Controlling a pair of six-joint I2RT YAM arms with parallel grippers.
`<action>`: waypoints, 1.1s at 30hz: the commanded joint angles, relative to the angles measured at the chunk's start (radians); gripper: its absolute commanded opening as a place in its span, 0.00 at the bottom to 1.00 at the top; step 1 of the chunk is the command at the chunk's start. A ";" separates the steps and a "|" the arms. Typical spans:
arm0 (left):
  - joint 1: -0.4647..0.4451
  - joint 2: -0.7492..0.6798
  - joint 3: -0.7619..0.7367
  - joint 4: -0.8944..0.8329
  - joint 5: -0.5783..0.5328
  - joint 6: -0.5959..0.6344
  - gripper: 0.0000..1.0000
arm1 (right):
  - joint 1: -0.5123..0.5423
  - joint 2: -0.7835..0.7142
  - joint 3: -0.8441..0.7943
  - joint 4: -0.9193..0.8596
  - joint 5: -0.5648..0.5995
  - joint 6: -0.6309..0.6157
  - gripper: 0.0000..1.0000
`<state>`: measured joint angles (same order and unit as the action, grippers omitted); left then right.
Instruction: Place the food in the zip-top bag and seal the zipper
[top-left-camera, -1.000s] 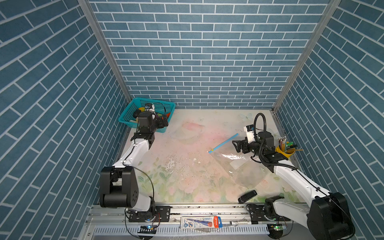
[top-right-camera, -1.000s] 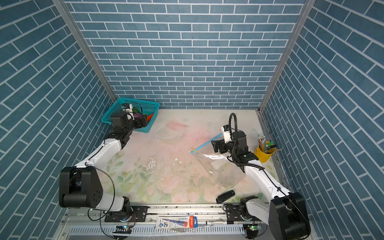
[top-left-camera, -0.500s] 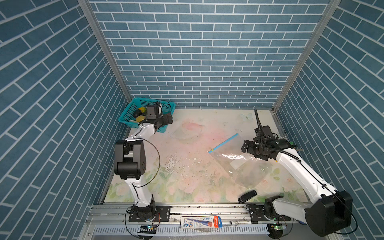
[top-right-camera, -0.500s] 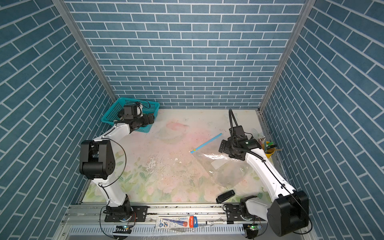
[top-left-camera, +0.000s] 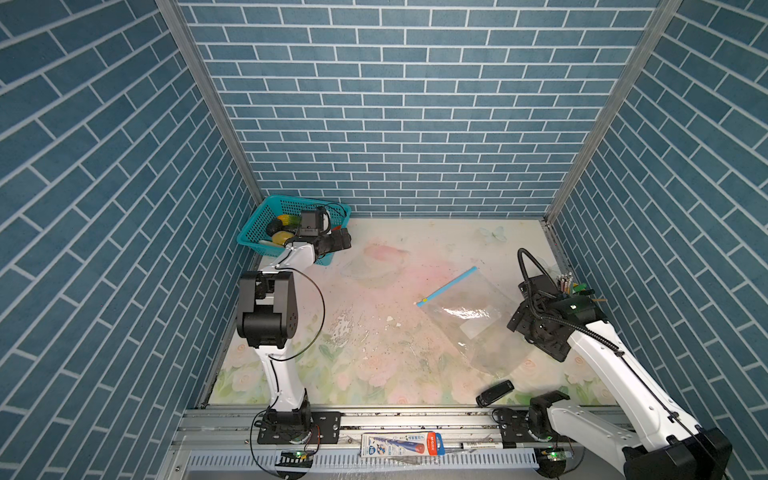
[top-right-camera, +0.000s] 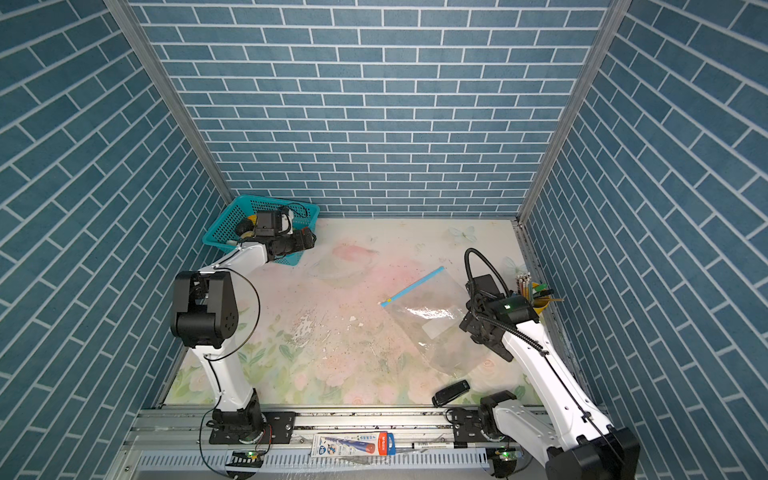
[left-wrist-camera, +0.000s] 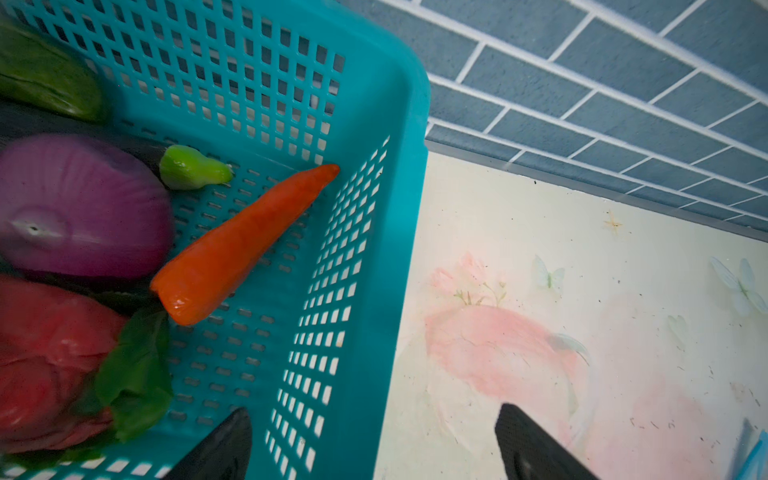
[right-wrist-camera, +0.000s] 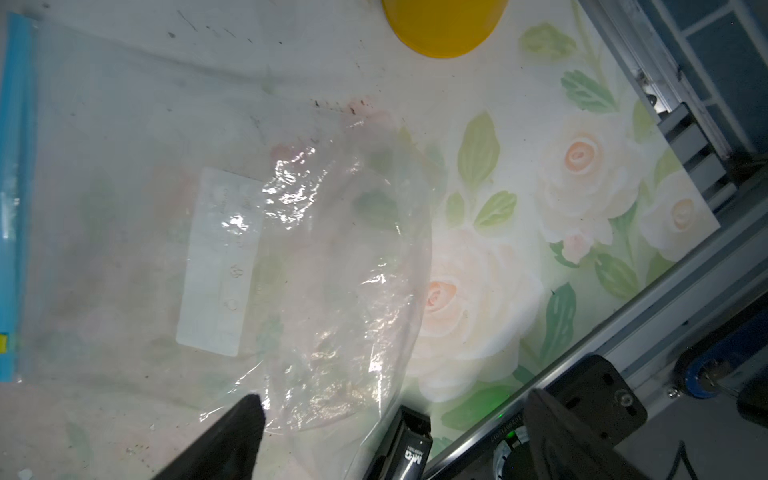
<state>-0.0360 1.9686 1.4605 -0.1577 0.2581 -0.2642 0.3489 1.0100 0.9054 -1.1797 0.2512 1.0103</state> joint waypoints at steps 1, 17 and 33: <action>-0.016 0.027 0.049 -0.048 0.015 -0.002 0.92 | 0.004 0.019 -0.070 0.033 0.024 0.080 0.99; -0.044 0.168 0.248 -0.172 0.016 0.048 0.89 | 0.006 0.250 -0.175 0.320 0.016 -0.045 0.99; -0.135 0.239 0.395 -0.300 0.052 0.044 0.74 | 0.087 0.360 -0.102 0.378 0.145 -0.220 0.98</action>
<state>-0.1497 2.2055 1.8290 -0.4191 0.2821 -0.2111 0.4202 1.3525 0.7589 -0.8146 0.3508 0.8314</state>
